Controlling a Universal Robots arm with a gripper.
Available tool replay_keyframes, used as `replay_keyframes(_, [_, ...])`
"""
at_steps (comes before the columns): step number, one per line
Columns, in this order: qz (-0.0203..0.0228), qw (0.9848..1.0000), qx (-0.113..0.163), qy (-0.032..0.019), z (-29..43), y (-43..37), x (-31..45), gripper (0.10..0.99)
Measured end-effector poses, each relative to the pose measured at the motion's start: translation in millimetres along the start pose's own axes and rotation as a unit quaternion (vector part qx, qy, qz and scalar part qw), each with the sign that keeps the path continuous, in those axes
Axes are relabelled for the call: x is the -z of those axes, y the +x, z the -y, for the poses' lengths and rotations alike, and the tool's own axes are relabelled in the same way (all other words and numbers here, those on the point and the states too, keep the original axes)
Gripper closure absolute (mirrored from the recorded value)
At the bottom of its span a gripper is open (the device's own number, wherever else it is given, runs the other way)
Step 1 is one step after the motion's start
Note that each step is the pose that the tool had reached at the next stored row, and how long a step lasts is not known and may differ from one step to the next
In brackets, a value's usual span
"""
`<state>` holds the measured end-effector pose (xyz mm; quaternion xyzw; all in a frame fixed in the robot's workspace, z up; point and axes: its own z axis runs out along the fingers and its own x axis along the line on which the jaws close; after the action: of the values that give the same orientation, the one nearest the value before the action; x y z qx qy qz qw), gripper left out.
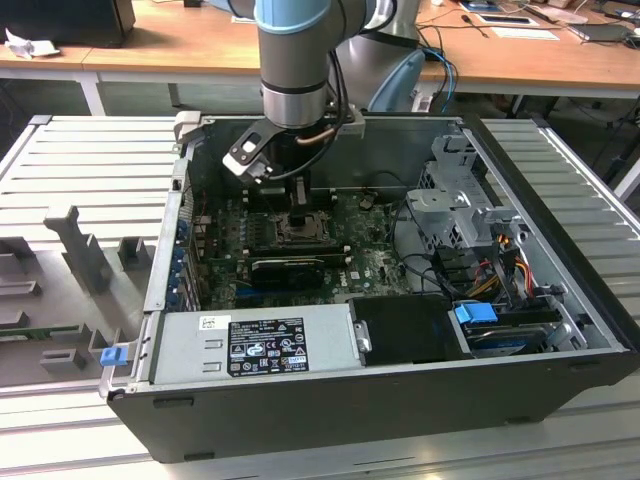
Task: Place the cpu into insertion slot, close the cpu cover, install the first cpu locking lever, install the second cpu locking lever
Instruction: 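Close the cpu cover, then install the first cpu locking lever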
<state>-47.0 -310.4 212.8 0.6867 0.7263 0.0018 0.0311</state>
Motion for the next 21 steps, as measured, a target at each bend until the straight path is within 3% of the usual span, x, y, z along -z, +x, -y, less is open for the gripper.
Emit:
replay_keyframes(5, [-0.0001,1.0000,0.000,0.0016,-9.4,-0.5,-0.5,0.980])
replay_keyframes(17, [-0.0002,1.0000,0.000,0.0017,-10.1,-0.8,5.4,0.980])
replay_keyframes(21, [-0.0002,1.0000,0.000,0.0017,-10.6,-1.2,15.7,0.980])
